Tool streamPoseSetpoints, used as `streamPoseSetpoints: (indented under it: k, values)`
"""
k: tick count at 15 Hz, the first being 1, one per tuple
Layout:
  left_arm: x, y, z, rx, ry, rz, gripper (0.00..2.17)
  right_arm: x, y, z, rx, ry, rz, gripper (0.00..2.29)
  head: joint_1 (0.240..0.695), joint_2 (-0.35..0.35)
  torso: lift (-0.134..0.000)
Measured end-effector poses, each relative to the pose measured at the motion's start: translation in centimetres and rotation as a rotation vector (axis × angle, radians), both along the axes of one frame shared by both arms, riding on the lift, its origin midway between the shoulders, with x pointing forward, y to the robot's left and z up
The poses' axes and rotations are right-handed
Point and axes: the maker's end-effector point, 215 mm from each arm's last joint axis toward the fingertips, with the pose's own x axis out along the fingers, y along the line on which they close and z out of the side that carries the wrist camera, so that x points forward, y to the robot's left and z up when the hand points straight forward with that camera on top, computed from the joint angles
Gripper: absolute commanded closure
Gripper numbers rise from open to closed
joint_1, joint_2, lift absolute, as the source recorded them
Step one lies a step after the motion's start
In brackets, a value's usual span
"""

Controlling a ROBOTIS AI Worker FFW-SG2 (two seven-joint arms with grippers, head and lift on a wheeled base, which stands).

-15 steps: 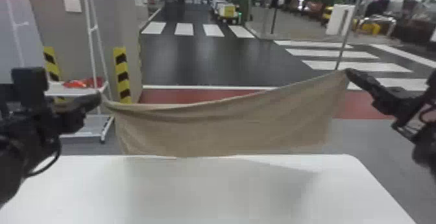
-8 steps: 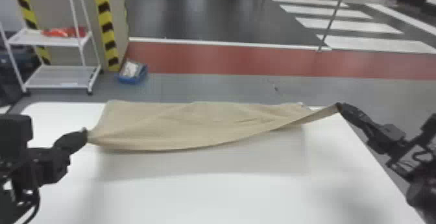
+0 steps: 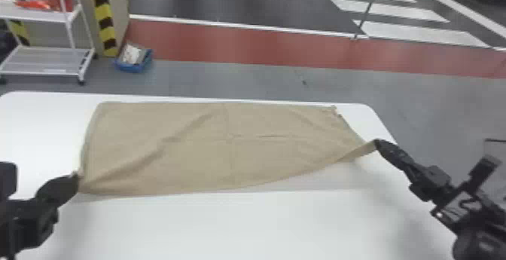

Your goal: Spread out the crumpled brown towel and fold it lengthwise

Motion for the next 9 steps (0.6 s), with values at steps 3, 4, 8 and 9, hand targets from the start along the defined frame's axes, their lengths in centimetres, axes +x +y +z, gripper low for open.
streamPoseSetpoints:
  k: [3, 4, 8, 9]
  values:
    - [-0.3, 1.1, -0.2, 0.02, -0.005, 0.029, 1.18, -1.4, 0.1, -0.3, 0.016, -0.008, 0.006, 1.33, 0.695, -0.234, -0.124]
    - [-0.3, 1.6, 0.1, 0.025, -0.016, 0.042, 1.17, -1.9, 0.2, -0.3, 0.024, -0.013, 0.008, 1.33, 0.695, -0.229, -0.124]
    - [-2.1, 2.6, 3.1, 0.022, -0.069, 0.061, 1.18, -4.4, -0.8, -0.1, 0.031, -0.029, -0.014, 1.33, 0.695, -0.235, -0.124]
    - [-3.0, 2.6, 3.4, 0.026, -0.057, 0.064, 1.17, -4.8, -1.3, 0.0, 0.031, -0.031, -0.022, 1.33, 0.695, -0.242, -0.124]
